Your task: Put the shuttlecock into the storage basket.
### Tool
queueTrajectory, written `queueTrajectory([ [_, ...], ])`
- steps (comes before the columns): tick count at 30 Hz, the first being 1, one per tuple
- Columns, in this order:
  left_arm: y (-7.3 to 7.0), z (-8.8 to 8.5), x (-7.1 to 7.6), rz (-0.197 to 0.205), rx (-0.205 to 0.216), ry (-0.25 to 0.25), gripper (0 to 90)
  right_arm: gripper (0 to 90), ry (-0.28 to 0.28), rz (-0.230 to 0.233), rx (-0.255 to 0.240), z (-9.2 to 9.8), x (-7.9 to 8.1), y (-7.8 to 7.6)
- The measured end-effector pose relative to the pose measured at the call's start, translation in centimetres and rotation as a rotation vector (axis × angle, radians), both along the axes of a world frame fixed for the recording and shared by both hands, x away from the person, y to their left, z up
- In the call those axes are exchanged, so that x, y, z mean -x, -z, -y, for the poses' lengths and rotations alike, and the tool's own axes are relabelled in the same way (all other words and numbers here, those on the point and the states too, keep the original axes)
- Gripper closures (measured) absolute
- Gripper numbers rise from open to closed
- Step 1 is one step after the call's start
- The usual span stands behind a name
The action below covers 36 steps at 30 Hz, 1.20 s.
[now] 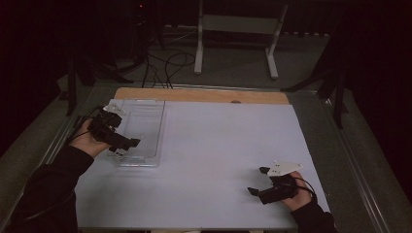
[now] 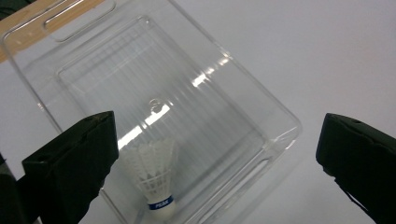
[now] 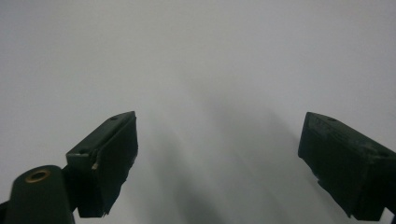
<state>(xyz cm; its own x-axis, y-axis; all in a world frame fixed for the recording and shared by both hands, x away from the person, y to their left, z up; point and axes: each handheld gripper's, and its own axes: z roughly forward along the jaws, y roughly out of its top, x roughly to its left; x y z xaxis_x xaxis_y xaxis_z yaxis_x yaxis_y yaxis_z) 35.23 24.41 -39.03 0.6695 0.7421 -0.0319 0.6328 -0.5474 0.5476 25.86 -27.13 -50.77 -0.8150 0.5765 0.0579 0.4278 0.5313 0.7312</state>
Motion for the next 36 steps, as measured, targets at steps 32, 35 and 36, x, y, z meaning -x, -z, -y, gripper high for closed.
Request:
queueTrajectory([
  [32,-0.8,5.4,-0.5,0.043,0.087,0.139,0.0,10.8,-0.007,-0.017,-0.018,0.0,-0.2,0.0],
  [35,-1.0,6.2,-0.4,0.042,0.095,0.160,0.0,10.9,-0.007,-0.015,-0.017,0.0,-0.2,0.0],
  [36,-1.0,6.5,-0.3,0.039,0.096,0.164,0.0,10.9,-0.008,-0.016,-0.018,0.0,-0.2,0.0],
])
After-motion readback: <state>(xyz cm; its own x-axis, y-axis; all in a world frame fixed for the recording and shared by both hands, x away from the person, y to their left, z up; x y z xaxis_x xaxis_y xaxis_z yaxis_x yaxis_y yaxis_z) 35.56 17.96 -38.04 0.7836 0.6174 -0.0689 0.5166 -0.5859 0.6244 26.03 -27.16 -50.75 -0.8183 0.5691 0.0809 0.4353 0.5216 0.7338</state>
